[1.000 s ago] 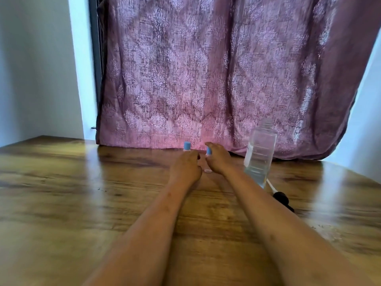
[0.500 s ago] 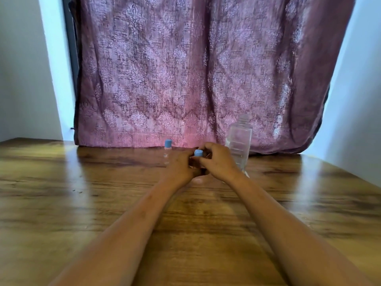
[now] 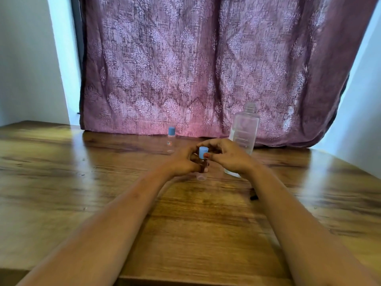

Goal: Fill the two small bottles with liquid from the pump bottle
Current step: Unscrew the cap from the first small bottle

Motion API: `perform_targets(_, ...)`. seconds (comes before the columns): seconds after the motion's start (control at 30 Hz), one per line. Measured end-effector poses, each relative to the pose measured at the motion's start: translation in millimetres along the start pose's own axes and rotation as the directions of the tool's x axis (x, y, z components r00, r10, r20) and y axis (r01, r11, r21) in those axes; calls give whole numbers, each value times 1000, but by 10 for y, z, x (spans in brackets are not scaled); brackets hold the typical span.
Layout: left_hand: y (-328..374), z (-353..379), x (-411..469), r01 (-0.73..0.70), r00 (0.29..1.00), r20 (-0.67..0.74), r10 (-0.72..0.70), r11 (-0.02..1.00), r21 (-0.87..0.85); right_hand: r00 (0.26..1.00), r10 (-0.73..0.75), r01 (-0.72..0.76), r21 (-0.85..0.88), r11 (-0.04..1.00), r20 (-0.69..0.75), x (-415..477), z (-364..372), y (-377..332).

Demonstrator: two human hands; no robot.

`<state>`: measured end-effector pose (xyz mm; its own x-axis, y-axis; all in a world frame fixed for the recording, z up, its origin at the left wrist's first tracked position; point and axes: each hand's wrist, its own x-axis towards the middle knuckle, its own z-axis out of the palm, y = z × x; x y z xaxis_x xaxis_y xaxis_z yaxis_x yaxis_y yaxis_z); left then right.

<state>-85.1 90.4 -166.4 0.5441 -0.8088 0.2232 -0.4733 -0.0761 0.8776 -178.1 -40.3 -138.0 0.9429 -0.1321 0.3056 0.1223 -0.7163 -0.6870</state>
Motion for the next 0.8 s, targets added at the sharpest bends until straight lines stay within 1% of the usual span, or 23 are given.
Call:
perform_targets(0.07,4,-4,-12,19,1000,11,-18,999,-33,999,-17,14,64,998,47,-12,-2,-27)
perform_targets(0.13,5,2,-23,13,1000,0,-13,999,-38,998,-9,1,122,993,64,-19,17,-54)
perform_targets(0.23,31,12,-50,1,1000,-24,-2,1000,-29,998,-21,15,89,996,61,-15,82,-71)
perform_targets(0.3,51,25,-62,-3,999,-36,2,1000,-14,998,-48,43,99,994,46,-28,129,-101)
perform_targets(0.37,57,36,-55,-17,999,-46,19,999,44,997,-72,69,142,987,14,-35,170,-130)
perform_targets(0.43,88,63,-67,-41,998,-46,47,990,138,996,-81,84,137,987,-29,-33,207,-151)
perform_targets(0.5,78,87,-63,-37,996,-76,47,991,126,994,-78,85,108,991,-72,-22,229,-152)
perform_targets(0.6,53,114,-60,-13,996,-90,15,1000,13,989,-85,91,49,995,-124,-19,240,-135)
perform_targets(0.67,18,108,-51,3,996,-90,-4,1000,-20,980,-123,105,-119,987,-159,2,236,-88)
perform_targets(0.73,-9,88,-45,17,995,-95,-20,999,-32,973,-151,97,-287,953,-174,29,216,-34)
perform_targets(0.8,-33,77,-29,26,996,-84,-29,999,-34,973,-147,80,-337,938,-180,31,172,-22)
